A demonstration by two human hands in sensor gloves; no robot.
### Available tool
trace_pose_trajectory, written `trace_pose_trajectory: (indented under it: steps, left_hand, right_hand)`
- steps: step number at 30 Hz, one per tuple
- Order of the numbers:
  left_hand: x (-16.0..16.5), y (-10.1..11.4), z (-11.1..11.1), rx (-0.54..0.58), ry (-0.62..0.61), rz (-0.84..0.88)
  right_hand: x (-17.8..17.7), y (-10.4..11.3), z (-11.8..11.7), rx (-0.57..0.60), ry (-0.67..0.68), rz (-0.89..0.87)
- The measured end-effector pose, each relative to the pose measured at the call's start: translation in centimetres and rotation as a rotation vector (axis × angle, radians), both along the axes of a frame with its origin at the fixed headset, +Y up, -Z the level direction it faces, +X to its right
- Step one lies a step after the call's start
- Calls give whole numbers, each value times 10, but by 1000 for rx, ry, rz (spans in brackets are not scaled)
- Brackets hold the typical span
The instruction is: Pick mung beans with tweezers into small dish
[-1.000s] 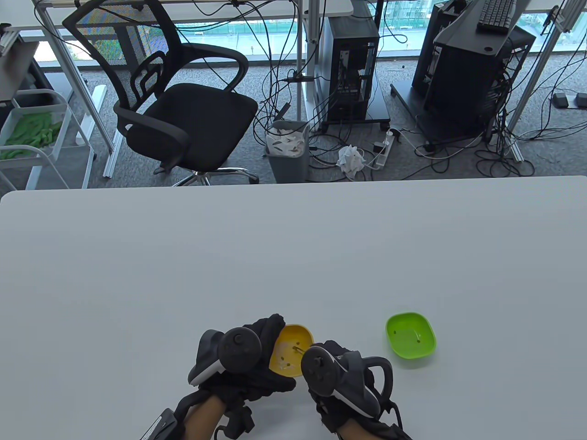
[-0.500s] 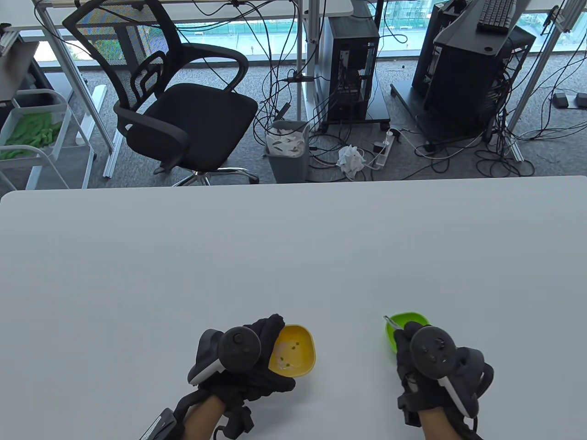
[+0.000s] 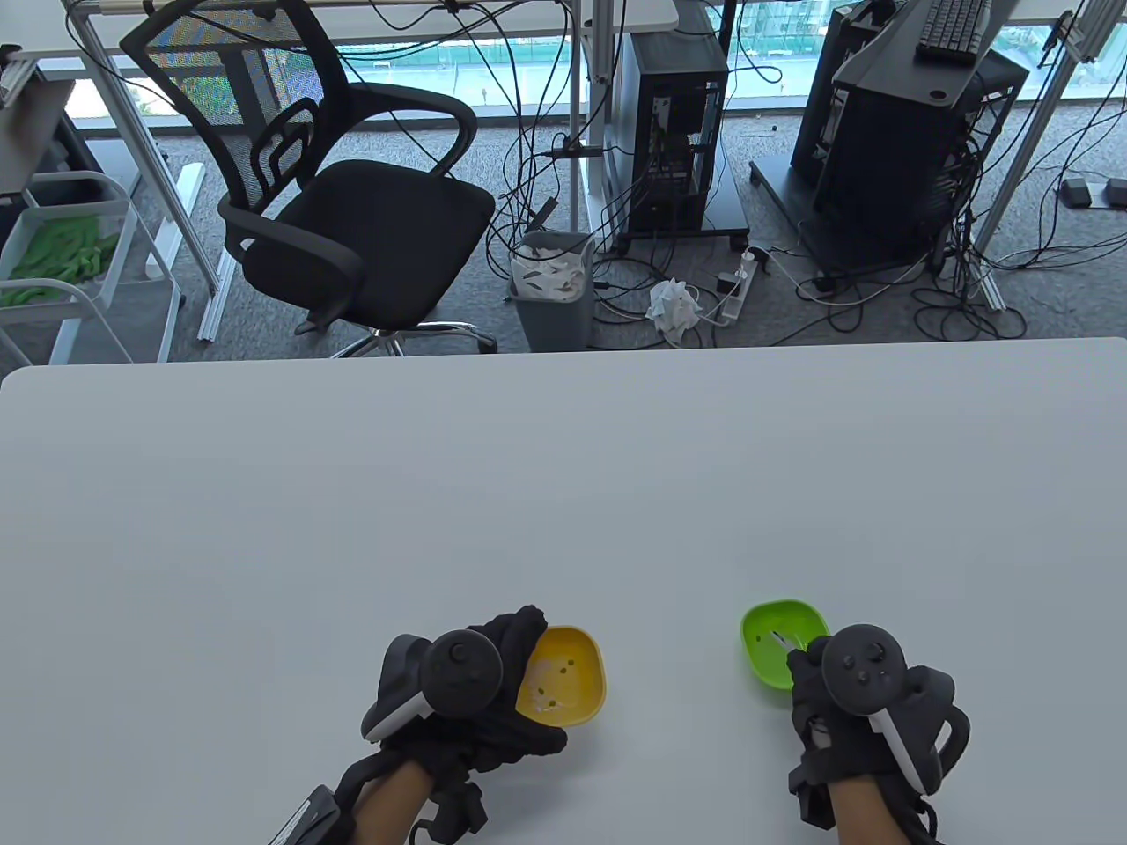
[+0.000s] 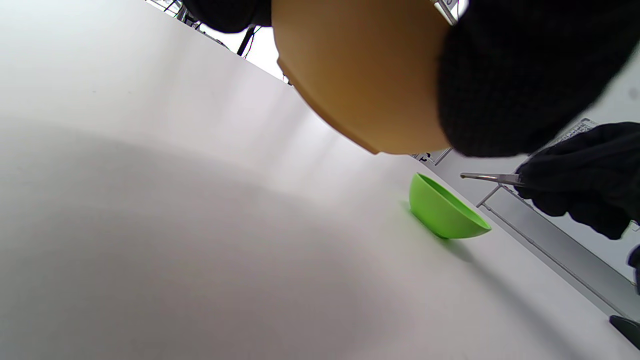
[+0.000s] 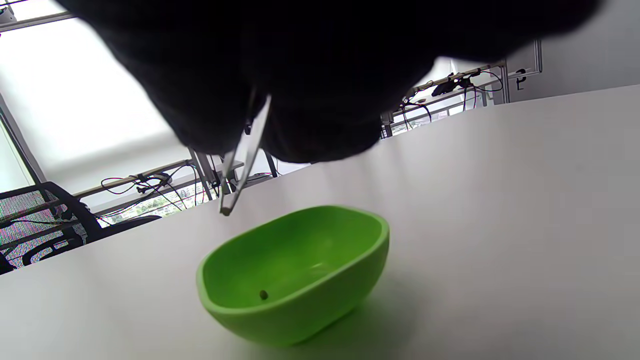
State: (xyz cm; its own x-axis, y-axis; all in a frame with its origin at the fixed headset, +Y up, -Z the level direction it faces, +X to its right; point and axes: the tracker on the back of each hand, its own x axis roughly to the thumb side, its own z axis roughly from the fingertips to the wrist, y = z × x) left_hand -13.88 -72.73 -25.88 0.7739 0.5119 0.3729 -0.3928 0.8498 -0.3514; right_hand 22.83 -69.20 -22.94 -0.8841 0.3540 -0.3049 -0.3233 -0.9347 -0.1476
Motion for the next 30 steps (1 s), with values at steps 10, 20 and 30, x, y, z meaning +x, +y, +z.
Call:
trace_pose_trajectory:
  steps: [10, 20, 30]
  left_hand:
    - [0, -1, 1, 0, -3, -2]
    - [0, -1, 1, 0, -4, -4]
    - [0, 0, 0, -1, 1, 0]
  right_hand:
    - [3, -2, 1, 0, -12, -13]
    - [4, -2, 2, -4, -16, -22]
    - [-52, 28, 5, 112, 172, 20]
